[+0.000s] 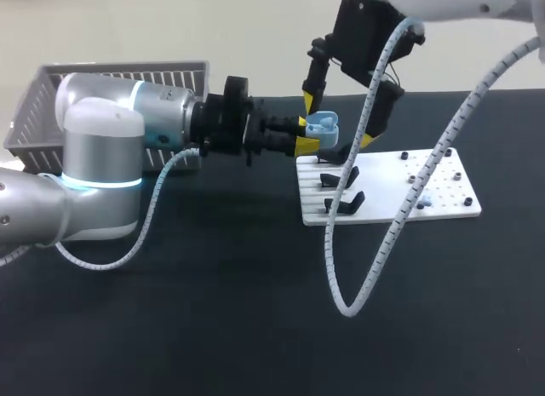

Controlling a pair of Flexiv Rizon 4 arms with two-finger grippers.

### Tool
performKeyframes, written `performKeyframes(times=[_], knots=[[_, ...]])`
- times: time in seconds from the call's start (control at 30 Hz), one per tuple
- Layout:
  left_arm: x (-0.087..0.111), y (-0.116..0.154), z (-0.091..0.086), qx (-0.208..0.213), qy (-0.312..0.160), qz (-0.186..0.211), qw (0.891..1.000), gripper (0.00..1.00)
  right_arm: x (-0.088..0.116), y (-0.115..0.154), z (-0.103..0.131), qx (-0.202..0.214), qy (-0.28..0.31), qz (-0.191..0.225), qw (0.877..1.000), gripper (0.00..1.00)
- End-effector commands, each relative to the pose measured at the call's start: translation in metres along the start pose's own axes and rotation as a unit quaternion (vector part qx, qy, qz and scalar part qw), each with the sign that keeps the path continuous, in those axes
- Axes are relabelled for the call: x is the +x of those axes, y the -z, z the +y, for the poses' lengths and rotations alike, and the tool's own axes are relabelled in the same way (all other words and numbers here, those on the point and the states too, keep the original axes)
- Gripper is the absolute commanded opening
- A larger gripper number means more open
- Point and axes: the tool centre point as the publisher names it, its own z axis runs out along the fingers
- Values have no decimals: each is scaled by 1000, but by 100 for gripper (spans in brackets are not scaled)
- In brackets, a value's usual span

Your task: Pick up each earbud case from the left stands, insert the matching earbuds, close the lid, and place the case in the box.

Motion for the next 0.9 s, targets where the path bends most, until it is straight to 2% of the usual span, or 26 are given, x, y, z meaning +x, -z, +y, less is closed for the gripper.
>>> performKeyframes(times=[0.03,0.9], knots=[[1,-1,-1,-3,-2,-1,1000,0,-7,-6,4,11,-3,9,1000,100],[1,-1,-1,-3,-2,-1,1000,0,-16,-18,-6,28,-29,24,999,100]])
